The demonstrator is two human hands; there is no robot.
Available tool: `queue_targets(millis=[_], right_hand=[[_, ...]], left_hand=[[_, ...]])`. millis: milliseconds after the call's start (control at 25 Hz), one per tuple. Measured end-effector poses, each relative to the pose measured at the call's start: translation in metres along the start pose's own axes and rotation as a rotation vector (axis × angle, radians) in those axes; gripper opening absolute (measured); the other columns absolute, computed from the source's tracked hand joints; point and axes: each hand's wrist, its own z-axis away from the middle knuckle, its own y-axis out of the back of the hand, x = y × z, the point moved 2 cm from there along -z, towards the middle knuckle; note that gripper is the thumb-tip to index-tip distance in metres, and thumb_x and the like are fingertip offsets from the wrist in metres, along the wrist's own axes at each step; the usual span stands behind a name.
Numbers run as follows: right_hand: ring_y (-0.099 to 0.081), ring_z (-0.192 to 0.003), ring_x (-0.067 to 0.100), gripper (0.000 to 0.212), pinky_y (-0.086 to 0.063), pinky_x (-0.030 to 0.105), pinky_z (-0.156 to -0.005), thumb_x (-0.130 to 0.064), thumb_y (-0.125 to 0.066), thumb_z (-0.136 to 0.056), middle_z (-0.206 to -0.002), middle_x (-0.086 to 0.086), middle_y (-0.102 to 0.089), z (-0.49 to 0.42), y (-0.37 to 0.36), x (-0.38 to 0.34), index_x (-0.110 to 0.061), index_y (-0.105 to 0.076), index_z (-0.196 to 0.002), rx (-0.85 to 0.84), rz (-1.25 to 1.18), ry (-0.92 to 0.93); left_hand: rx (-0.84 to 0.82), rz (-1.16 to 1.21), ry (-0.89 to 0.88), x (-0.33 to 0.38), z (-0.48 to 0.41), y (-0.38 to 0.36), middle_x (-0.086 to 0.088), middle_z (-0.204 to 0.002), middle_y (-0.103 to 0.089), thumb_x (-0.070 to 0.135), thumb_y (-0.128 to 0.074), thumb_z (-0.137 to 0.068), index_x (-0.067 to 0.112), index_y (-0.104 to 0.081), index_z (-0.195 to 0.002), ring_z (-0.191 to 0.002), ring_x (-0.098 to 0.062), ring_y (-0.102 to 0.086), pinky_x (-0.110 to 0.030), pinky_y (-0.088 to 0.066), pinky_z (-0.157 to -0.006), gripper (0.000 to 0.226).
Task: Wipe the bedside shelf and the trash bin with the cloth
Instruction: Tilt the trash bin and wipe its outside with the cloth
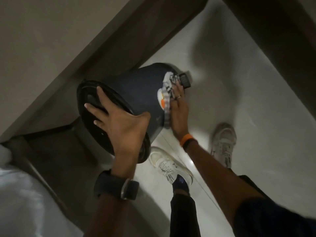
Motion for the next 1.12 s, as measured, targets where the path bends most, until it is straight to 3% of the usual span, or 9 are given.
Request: queue_targets(millis=[120,200,320,440,560,720,840,960,1120], right_hand=[[-0.02,-0.161,0.023,0.045,-0.017,0.053,-0.132,-0.016,-0.04,-0.106,-0.168,0.005,-0.034,0.07,-0.014,-0.027,-0.028,-0.045,-0.149,-0.221,0.12,0.337],[-0.02,-0.161,0.027,0.051,-0.014,0.054,-0.132,-0.009,-0.043,-0.102,-0.168,0.007,-0.033,0.078,-0.009,-0.019,-0.029,-0.046,-0.149,-0.332,0.248,0.517],[-0.019,-0.161,0.029,0.047,-0.021,0.058,-0.13,-0.019,-0.038,-0.105,-0.17,0.009,-0.027,0.01,0.006,0.001,-0.024,-0.041,-0.152,-0.144,0.218,0.283],[-0.025,-0.159,0.027,0.053,-0.022,0.053,-0.131,-0.032,-0.034,-0.105,-0.17,0.011,-0.029,-0.045,0.01,-0.003,-0.015,-0.036,-0.155,0.029,0.142,0.021],[-0.02,-0.16,0.029,0.046,-0.022,0.056,-0.13,-0.026,-0.038,-0.106,-0.167,0.013,-0.032,-0.013,-0.014,-0.025,-0.019,-0.042,-0.151,-0.119,0.321,0.281],[-0.013,-0.159,0.022,0.05,-0.007,0.052,-0.133,-0.013,-0.042,-0.1,-0.167,0.013,-0.033,0.033,-0.027,-0.028,-0.023,-0.047,-0.149,-0.371,0.443,0.613],[-0.023,-0.157,0.025,0.048,-0.015,0.058,-0.132,-0.028,-0.033,-0.103,-0.162,0.018,-0.041,-0.028,-0.014,-0.015,-0.013,-0.049,-0.146,-0.122,0.457,0.373],[-0.026,-0.156,0.025,0.048,-0.018,0.05,-0.132,-0.023,-0.034,-0.104,-0.164,0.019,-0.038,-0.054,-0.005,-0.01,-0.01,-0.047,-0.148,-0.072,0.413,0.136],[-0.012,-0.162,0.024,0.043,-0.011,0.05,-0.133,-0.017,-0.043,-0.107,-0.17,0.004,-0.028,0.032,-0.026,-0.035,-0.026,-0.044,-0.149,-0.405,0.339,0.397]], left_hand=[[-0.04,0.283,0.104,-0.013,-0.02,0.011,-0.026,-0.164,-0.029,0.014,-0.084,-0.067,0.015,-0.023,-0.163,-0.142,-0.036,-0.045,-0.039,-0.043,-0.113,0.114],[-0.098,0.438,0.08,-0.022,-0.038,0.021,-0.017,-0.11,-0.069,0.015,-0.081,-0.057,-0.011,-0.048,-0.134,-0.09,-0.025,-0.071,-0.036,-0.058,-0.081,0.088],[-0.044,0.255,0.029,-0.027,-0.038,0.03,-0.012,-0.125,-0.069,0.033,-0.087,-0.059,0.005,-0.049,-0.146,-0.105,-0.024,-0.072,-0.04,-0.06,-0.094,0.099],[-0.108,0.021,-0.082,-0.024,-0.008,0.019,-0.009,-0.176,0.01,0.027,-0.092,-0.071,0.035,0.002,-0.165,-0.161,-0.027,-0.01,-0.035,-0.024,-0.122,0.133],[-0.131,0.071,-0.104,-0.017,-0.012,0.009,-0.005,-0.17,0.032,0.025,-0.086,-0.068,0.045,0.01,-0.162,-0.161,-0.038,0.001,-0.058,-0.031,-0.124,0.136],[-0.085,0.1,-0.022,-0.01,-0.022,0.013,-0.013,-0.173,0.018,0.009,-0.081,-0.078,0.037,0.003,-0.165,-0.16,-0.036,-0.009,-0.048,-0.03,-0.124,0.124],[-0.042,0.151,0.054,-0.018,-0.025,0.019,-0.013,-0.172,-0.006,-0.004,-0.076,-0.08,0.032,-0.007,-0.166,-0.15,-0.033,-0.03,-0.035,-0.044,-0.099,0.115],[-0.048,0.336,0.115,-0.023,-0.043,0.031,-0.027,-0.159,-0.033,0.012,-0.086,-0.053,0.022,-0.028,-0.158,-0.135,-0.048,-0.051,-0.058,-0.057,-0.098,0.121],[-0.029,0.426,0.133,-0.008,-0.054,0.046,-0.023,-0.132,-0.065,0.026,-0.092,-0.062,0.01,-0.044,-0.149,-0.113,-0.04,-0.07,-0.059,-0.061,-0.093,0.101]])
